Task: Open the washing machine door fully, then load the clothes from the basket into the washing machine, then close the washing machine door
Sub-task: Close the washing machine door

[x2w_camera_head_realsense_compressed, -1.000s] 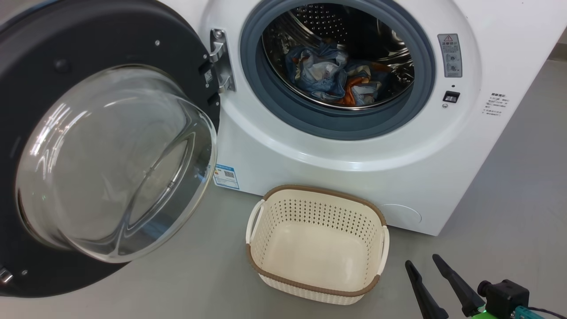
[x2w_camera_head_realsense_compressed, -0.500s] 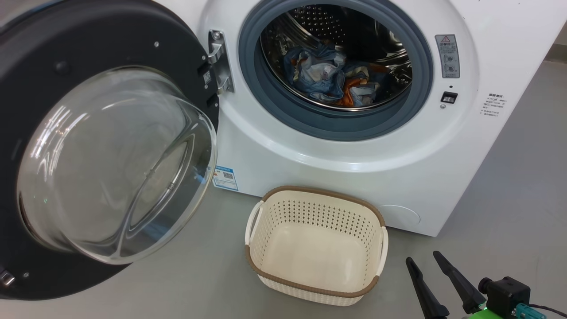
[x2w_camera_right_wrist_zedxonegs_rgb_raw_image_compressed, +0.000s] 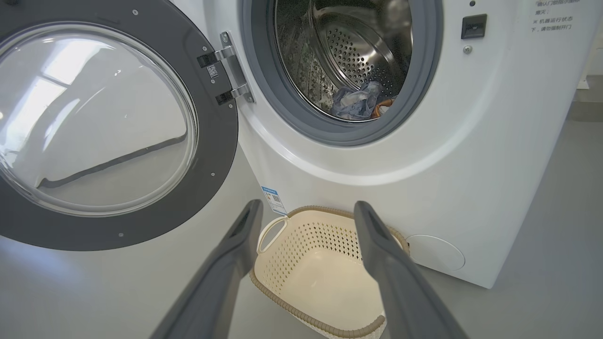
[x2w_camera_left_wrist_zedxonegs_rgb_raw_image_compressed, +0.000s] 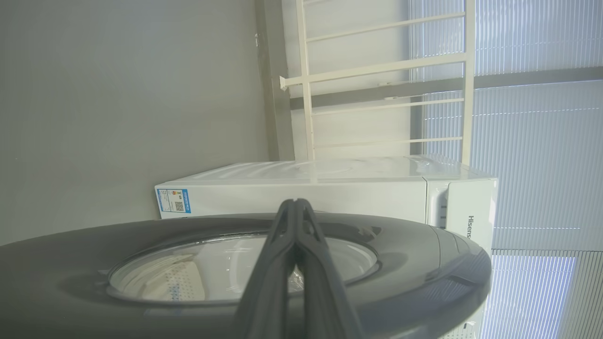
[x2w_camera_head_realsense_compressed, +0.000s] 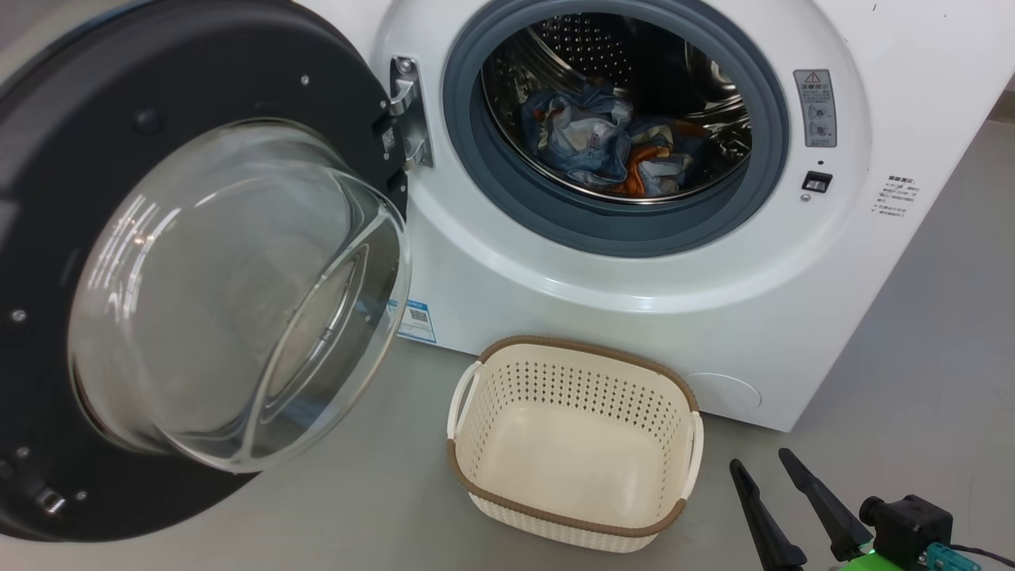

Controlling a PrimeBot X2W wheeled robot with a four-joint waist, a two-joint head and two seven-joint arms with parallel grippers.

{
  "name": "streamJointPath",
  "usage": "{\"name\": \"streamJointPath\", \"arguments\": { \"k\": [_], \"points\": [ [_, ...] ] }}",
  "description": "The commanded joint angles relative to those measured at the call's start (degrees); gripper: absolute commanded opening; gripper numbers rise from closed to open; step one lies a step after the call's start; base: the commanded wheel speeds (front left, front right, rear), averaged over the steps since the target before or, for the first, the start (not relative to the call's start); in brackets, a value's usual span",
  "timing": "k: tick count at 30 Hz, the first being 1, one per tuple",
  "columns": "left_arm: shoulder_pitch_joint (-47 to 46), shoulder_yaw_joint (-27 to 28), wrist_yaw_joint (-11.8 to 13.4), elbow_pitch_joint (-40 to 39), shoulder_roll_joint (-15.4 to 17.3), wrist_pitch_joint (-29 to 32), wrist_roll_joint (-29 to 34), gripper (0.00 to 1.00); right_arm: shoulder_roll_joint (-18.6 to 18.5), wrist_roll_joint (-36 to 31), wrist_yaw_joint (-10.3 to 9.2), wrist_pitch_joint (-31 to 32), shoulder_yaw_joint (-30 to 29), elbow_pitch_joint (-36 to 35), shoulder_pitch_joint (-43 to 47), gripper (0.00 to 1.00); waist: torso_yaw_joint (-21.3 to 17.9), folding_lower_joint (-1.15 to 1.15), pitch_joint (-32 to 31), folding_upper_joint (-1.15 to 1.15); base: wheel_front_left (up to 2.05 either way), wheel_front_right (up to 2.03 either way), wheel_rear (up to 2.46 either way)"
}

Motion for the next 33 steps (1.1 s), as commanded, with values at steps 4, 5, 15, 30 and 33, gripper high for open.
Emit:
{"name": "streamJointPath", "arguments": {
  "k": [4, 5, 15, 30, 33],
  "points": [
    [2.93, -1.14, 1.29, -5.64, -0.32, 3.25, -0.66, 0.0, -0.58, -0.26, 0.09, -0.69, 0.69, -1.36, -0.79, 1.0, 0.22, 0.0, -0.33, 0.0, 0.0, 0.0, 0.0],
    [3.56, -1.28, 1.65, -6.91, -0.61, 3.85, -0.71, 0.0, -0.54, -0.27, 0.09, -0.69, 0.62, -1.37, -0.74, 1.0, 0.28, 0.0, -0.4, 0.0, 0.0, 0.0, 0.0],
    [9.9, -2.34, 5.93, -20.78, -4.58, 10.06, -2.35, 0.0, -0.09, -0.35, 0.09, -0.69, 0.24, -1.48, -0.49, 1.0, 0.65, 0.0, -1.11, 0.0, 0.0, 0.0, 0.0],
    [17.99, -4.42, 12.93, -40.13, -10.75, 16.83, -4.67, 0.0, 1.08, -0.45, 0.09, -0.69, -0.23, -1.8, -0.13, 1.0, -0.57, 0.0, -1.63, 0.0, 0.0, 0.0, 0.0],
    [19.11, -4.86, 14.03, -43.1, -11.72, 17.88, -5.13, 0.0, 1.25, -0.47, 0.09, -0.69, -0.22, -1.79, -0.09, 1.0, -1.28, 0.0, -1.75, 0.0, 0.0, 0.0, 0.0]
  ]
}}
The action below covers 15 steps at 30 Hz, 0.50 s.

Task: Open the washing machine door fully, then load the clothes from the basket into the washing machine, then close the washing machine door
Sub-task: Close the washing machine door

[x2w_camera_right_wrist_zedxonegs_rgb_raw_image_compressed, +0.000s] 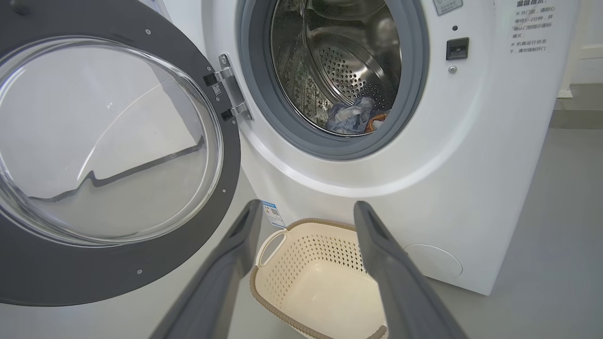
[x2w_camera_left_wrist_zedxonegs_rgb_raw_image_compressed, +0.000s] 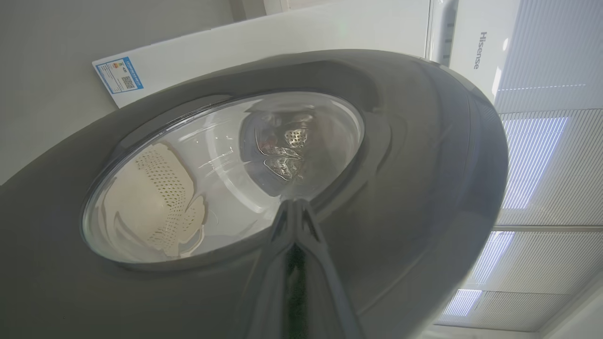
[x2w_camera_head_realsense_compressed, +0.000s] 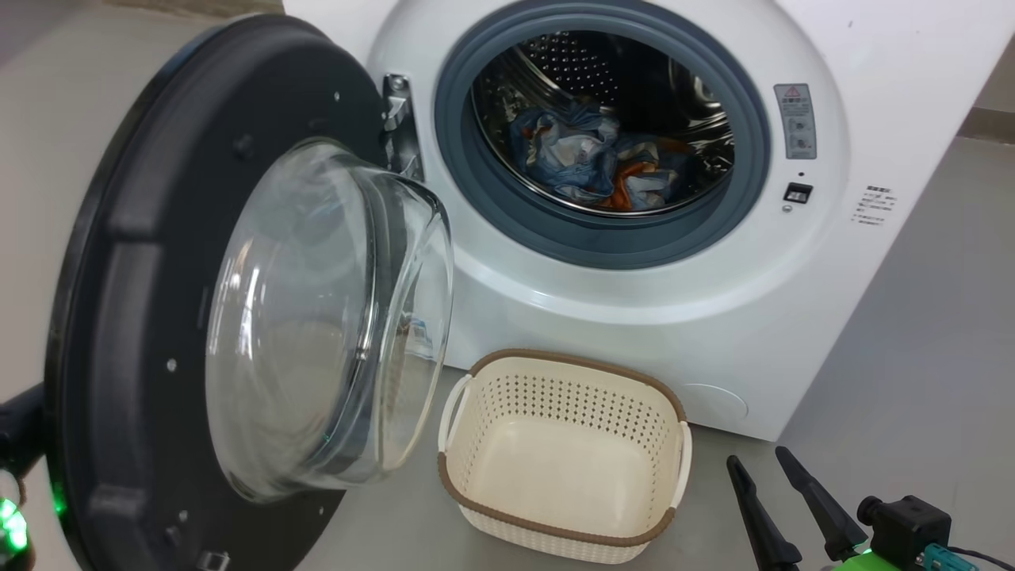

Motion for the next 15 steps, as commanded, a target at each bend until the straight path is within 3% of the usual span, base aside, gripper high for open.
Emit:
{"name": "streamJointPath", "arguments": {
  "k": [1, 15],
  "points": [
    [-0.12, 0.45, 0.5, -3.06, 1.06, 1.27, -1.08, 0.0, -0.62, -0.46, 0.09, -0.69, 1.06, -1.49, -0.26, 1.0, -0.63, 0.0, -0.12, 0.0, 0.0, 0.0, 0.0],
    [2.6, -2.87, 2.95, -11.36, -2.97, 3.74, -2.3, 0.0, -0.44, -0.5, 0.09, -0.69, 0.97, -1.64, -0.25, 1.0, -5.09, 0.0, 0.22, 0.0, 0.0, 0.0, 0.0]
  ]
}}
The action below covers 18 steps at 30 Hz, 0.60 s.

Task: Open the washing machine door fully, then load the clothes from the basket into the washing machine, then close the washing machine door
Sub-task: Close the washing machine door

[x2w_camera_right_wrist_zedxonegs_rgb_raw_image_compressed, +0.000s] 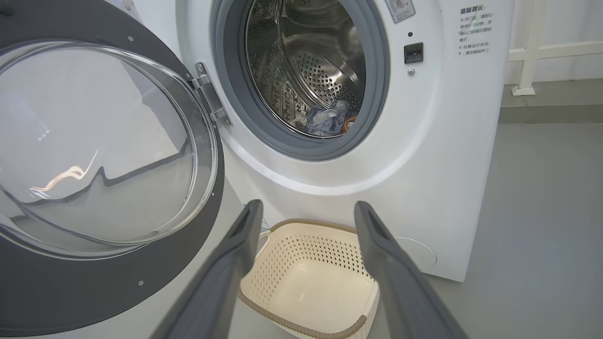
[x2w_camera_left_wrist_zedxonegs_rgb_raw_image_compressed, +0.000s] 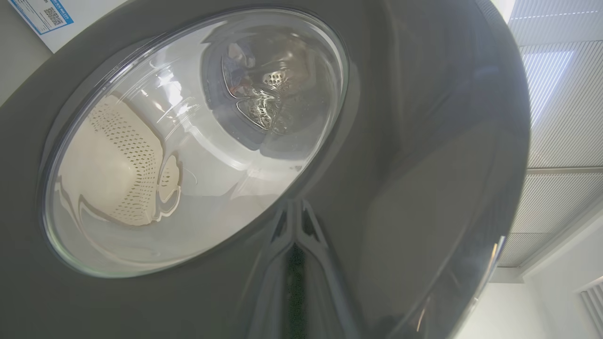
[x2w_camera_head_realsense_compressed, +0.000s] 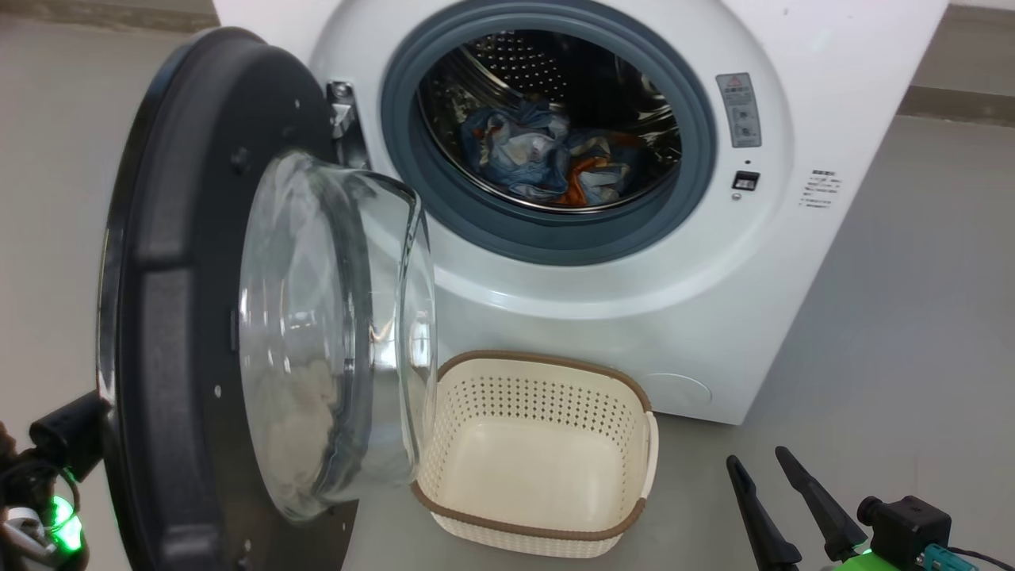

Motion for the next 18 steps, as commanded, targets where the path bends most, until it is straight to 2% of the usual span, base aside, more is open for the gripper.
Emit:
{"name": "streamJointPath", "arguments": {
  "k": [1, 7, 18],
  "points": [
    [-0.64, 0.38, 0.02, -2.58, 0.49, 0.66, -0.64, 0.0, -0.52, -0.51, 0.09, -0.69, 1.01, -1.52, -0.33, 1.0, -1.16, 0.0, 0.13, 0.0, 0.0, 0.0, 0.0],
    [-1.61, -0.64, -0.05, -2.99, -0.69, -0.36, -1.1, 0.0, -0.29, -0.55, 0.09, -0.69, 0.89, -1.54, -0.36, 1.0, -3.44, 0.0, 0.4, 0.0, 0.0, 0.0, 0.0],
    [-4.72, -4.39, -2.35, -0.98, -2.4, -4.96, -2.22, 0.0, -0.12, -0.57, 0.09, -0.69, 1.02, -1.41, -0.85, 1.0, -6.7, 0.0, 0.94, 0.0, 0.0, 0.0, 0.0]
  ]
}}
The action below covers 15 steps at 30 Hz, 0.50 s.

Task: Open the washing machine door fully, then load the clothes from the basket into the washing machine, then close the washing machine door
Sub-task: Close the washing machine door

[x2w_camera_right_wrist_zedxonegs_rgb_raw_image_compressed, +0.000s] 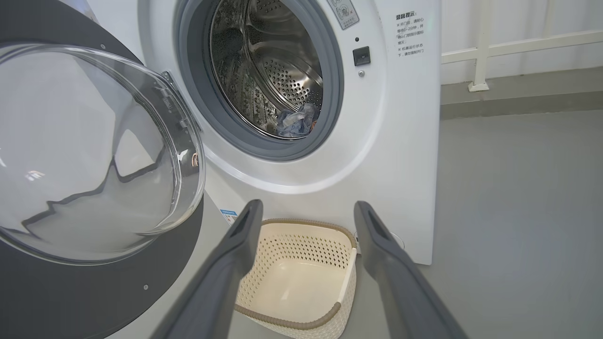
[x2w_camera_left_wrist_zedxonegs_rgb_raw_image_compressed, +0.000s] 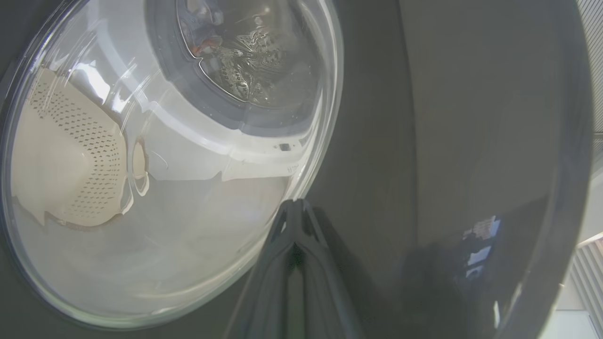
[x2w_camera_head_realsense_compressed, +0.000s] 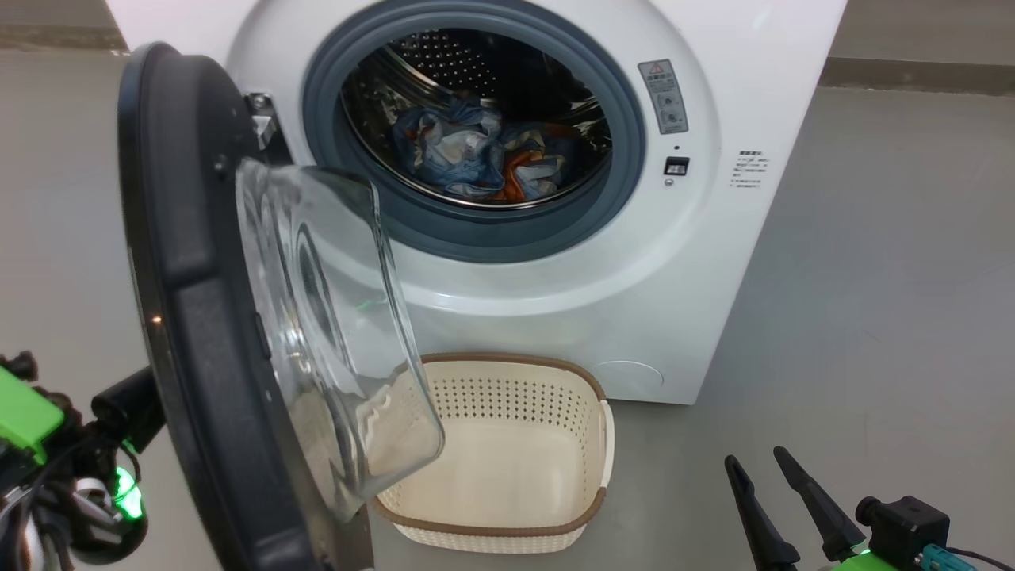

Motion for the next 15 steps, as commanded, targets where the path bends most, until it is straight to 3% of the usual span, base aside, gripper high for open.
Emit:
{"name": "streamJointPath", "arguments": {
  "k": [1, 15],
  "points": [
    [-3.76, 0.03, -1.0, -1.38, 0.64, -0.01, -1.19, 0.0, -0.42, -0.57, 0.09, -0.69, 1.04, -1.44, -0.93, 1.0, -0.87, 0.0, 0.17, 0.0, 0.0, 0.0, 0.0],
    [-7.28, -4.4, -4.87, 3.0, 0.29, -7.68, -3.2, 0.0, -0.67, -0.47, 0.09, -0.69, 1.29, -1.32, -1.45, 1.0, -4.58, 0.0, 0.53, 0.0, 0.0, 0.0, 0.0]
  ]
}}
